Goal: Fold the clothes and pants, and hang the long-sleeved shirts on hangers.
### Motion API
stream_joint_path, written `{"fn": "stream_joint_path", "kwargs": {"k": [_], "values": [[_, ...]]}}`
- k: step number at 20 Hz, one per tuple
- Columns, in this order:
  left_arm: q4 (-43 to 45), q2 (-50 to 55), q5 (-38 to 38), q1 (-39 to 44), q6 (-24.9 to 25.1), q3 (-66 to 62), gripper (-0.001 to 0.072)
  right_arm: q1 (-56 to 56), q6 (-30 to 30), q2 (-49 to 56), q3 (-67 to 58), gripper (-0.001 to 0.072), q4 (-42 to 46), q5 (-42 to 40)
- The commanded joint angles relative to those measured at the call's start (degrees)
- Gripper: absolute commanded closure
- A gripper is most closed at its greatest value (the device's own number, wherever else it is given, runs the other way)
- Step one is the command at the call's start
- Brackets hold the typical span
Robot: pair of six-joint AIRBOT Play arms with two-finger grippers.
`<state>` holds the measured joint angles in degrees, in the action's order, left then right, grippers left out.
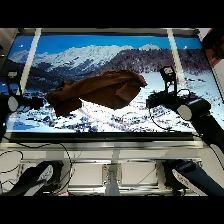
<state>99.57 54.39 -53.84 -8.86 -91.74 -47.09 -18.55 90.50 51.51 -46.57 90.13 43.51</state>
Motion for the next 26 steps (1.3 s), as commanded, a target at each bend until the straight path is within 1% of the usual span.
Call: {"fn": "stream_joint_path", "kwargs": {"k": [1, 4, 7, 8, 10, 14, 16, 17, 21, 22, 23, 26], "values": [[-12.7, 5.7, 4.2, -3.8, 12.4, 0.1, 0.0287, 0.0, 0.0, 2.9, 0.0, 0.0474, 0.2, -2.6], [-17.9, 8.8, 6.7, -3.7, 16.6, 0.1, 0.0288, 0.0, 0.0, 4.3, 0.0, 0.0473, 0.2, -2.6], [-22.7, 11.1, 11.3, -3.7, 17.2, 0.1, 0.0288, 0.0, 0.0, 4.9, 0.0, 0.0474, 0.2, -2.7], [-25.1, 12.0, 12.4, -3.7, 18.4, 0.1, 0.0288, 0.0, 0.0, 5.0, 0.0, 0.0474, 0.2, -2.7], [-30.0, 14.2, 12.7, -3.7, 22.3, 0.1, 0.0289, 0.0, 0.0, 5.0, 0.0, 0.0473, 0.2, -3.2], [-34.9, 15.7, 12.4, -3.7, 26.5, 0.1, 0.0289, 0.0, 0.0, 5.0, 0.0, 0.0474, 0.2, -5.2], [-34.3, 14.7, 12.3, -3.9, 26.6, 0.0, 0.0289, 0.0, 0.0, 5.0, 0.0, 0.0473, 0.2, -5.4], [-32.6, 13.9, 11.9, -3.9, 26.6, 0.0, 0.0288, 0.0, 0.0, 5.0, 0.0, 0.0473, 0.2, -5.4], [-26.6, 10.3, 6.8, -3.9, 26.6, 0.0, 0.0282, 0.0, 0.0, 5.0, 0.0, 0.0474, 0.2, -5.4], [-25.3, 9.4, 5.9, -3.9, 26.6, 0.0, 0.0254, 0.0, 0.0, 5.0, 0.0, 0.0474, 0.2, -5.4], [-24.0, 8.4, 5.2, -3.9, 26.6, 0.0, 0.0196, 0.0, 0.0, 5.0, 0.0, 0.0474, 0.2, -5.4], [-23.9, 6.9, 3.4, -3.8, 26.6, 0.0, 0.0196, 0.0, 0.0, 5.0, 0.0, 0.0474, 0.1, -5.4]]}}
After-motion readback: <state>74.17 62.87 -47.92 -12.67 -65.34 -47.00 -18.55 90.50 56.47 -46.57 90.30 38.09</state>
